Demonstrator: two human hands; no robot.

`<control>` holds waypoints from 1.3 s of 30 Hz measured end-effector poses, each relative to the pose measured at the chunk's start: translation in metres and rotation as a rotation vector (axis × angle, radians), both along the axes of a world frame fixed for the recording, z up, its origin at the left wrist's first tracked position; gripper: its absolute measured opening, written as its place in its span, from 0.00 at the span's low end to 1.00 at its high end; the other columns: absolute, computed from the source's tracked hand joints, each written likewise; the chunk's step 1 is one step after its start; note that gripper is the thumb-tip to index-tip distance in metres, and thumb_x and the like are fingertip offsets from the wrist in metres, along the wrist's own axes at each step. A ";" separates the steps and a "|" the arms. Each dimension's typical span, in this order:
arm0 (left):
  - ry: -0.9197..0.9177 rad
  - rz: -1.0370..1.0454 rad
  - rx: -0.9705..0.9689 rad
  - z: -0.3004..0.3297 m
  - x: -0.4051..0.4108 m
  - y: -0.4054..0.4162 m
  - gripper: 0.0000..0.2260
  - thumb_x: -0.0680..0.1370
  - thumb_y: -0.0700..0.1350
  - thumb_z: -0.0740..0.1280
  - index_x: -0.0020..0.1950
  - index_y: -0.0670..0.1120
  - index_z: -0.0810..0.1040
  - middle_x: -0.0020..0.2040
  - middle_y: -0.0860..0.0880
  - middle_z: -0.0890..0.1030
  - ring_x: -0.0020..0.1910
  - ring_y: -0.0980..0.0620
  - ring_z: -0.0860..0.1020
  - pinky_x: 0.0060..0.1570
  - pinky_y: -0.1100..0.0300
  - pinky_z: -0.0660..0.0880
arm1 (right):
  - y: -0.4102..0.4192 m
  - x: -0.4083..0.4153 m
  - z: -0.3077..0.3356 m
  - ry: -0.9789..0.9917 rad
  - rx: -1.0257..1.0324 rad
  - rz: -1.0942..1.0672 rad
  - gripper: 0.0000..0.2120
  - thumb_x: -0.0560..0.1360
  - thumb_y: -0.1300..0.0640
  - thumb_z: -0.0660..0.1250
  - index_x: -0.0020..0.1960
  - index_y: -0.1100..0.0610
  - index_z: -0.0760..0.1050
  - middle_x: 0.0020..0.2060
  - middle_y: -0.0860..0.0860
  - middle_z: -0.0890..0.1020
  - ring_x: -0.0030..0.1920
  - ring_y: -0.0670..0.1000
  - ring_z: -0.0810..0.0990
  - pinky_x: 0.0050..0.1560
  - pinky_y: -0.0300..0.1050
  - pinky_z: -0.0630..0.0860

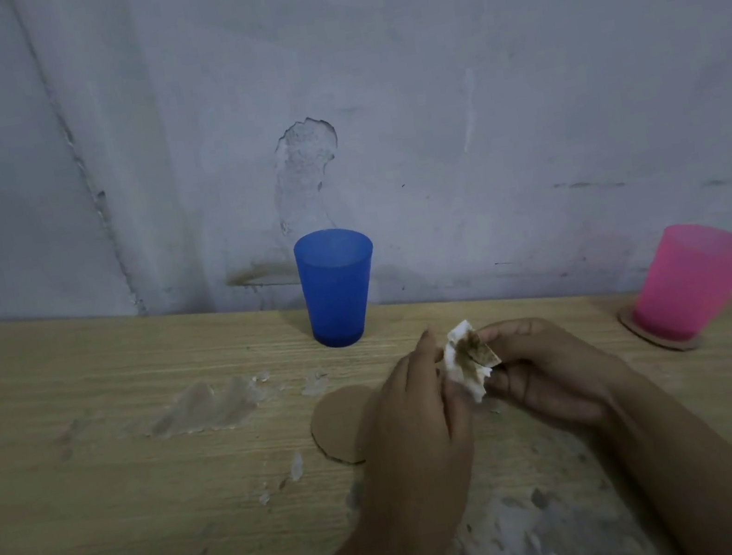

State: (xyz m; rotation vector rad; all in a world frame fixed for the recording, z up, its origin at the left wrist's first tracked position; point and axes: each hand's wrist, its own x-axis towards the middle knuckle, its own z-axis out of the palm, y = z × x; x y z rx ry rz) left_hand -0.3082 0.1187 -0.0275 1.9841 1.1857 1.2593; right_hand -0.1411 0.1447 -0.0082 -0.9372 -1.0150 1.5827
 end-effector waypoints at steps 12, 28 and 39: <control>-0.355 0.047 -0.191 0.007 -0.007 0.005 0.13 0.75 0.39 0.69 0.51 0.57 0.76 0.40 0.55 0.82 0.40 0.63 0.80 0.39 0.73 0.74 | 0.000 -0.002 -0.001 -0.080 0.082 0.207 0.15 0.64 0.63 0.75 0.51 0.62 0.81 0.47 0.57 0.85 0.49 0.53 0.83 0.50 0.47 0.80; -0.461 0.091 -0.219 0.007 -0.010 0.008 0.05 0.73 0.40 0.71 0.43 0.51 0.80 0.37 0.60 0.83 0.37 0.63 0.81 0.36 0.70 0.76 | 0.004 -0.011 -0.003 -0.201 0.275 0.041 0.10 0.64 0.67 0.69 0.44 0.60 0.84 0.52 0.55 0.84 0.53 0.54 0.82 0.49 0.41 0.78; -0.454 0.022 -0.250 0.007 -0.009 0.006 0.04 0.76 0.41 0.67 0.46 0.50 0.76 0.36 0.58 0.84 0.34 0.60 0.82 0.33 0.66 0.78 | 0.009 -0.011 -0.007 -0.242 0.225 -0.009 0.09 0.67 0.61 0.72 0.45 0.66 0.82 0.46 0.60 0.84 0.48 0.60 0.81 0.53 0.52 0.77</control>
